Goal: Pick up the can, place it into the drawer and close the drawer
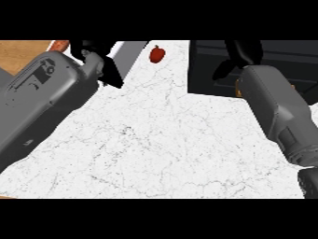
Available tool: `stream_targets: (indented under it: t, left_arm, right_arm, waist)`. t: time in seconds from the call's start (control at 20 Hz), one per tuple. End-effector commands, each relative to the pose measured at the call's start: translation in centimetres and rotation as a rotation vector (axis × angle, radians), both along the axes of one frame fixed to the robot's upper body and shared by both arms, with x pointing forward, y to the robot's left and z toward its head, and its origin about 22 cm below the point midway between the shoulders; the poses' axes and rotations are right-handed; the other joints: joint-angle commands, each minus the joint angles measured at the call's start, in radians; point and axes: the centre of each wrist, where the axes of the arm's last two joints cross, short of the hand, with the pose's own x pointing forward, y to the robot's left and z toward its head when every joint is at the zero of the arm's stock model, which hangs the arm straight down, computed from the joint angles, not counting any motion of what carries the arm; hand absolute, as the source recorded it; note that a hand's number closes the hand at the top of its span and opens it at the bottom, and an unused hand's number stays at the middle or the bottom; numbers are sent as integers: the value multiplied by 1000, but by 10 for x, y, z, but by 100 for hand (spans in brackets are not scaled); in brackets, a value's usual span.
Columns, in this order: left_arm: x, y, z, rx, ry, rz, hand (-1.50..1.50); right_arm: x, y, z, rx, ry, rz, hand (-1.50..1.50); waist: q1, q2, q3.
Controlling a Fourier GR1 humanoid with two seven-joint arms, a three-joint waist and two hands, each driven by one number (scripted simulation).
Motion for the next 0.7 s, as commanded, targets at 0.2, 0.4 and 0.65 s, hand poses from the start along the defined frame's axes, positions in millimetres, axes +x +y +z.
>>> stream_targets:
  t: [0.2,0.4,0.65]
  left_arm:
    - [-2,14,7,-12,11,7,-150]
    - [-5,13,0,-5,18,-2,-150]
    - [-13,7,-5,7,-10,-12,-150]
  right_arm:
    - [9,22,29,436,36,106,-150]
    - [12,20,38,657,42,130,-150]
    - [15,5,48,730,33,155,-150]
  waist:
    - [0,-11,-2]
    - [-5,-10,-2]
    - [-5,-9,-5]
